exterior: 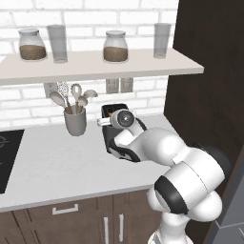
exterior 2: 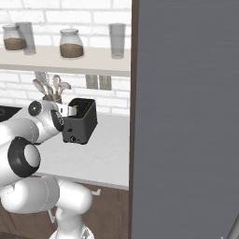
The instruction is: Start the toaster. Once the lever pops up, take the bread to the plate on the dining counter.
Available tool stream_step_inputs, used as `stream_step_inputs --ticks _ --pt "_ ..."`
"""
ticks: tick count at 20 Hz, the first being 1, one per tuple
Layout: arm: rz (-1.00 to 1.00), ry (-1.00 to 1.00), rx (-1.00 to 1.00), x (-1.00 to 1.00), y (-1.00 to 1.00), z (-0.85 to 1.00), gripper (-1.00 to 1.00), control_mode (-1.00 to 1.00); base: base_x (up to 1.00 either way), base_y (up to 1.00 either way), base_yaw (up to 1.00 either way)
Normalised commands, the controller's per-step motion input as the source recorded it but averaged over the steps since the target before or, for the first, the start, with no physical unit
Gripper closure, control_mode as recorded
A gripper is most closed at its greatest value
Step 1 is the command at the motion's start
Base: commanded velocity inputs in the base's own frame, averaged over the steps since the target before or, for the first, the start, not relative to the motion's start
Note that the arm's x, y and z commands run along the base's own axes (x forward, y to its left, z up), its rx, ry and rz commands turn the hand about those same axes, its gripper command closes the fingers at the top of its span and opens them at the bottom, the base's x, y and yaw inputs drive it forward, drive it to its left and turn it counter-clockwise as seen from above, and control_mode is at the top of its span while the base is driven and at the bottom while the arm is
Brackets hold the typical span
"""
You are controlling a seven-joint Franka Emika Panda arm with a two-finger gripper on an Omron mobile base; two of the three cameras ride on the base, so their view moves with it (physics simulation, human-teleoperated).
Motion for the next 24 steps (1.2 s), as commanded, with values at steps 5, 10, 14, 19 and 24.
stream_step_inputs --ticks 5,10,14,19,24 --pt "0.0 0.0 0.0 0.0 0.0 0.0 -1.0 -1.0 0.0 0.0 0.0" --pt "0.0 0.0 0.0 0.0 0.0 0.0 -1.0 -1.0 0.0 0.0 0.0" --pt "0.0 0.0 0.0 0.0 0.0 0.0 -1.0 -1.0 0.0 0.0 0.0" --pt "0.0 0.0 0.0 0.0 0.0 0.0 -1.0 -1.0 0.0 0.0 0.0" --pt "0.0 0.0 0.0 0.0 0.0 0.0 -1.0 -1.0 0.0 0.0 0.0"
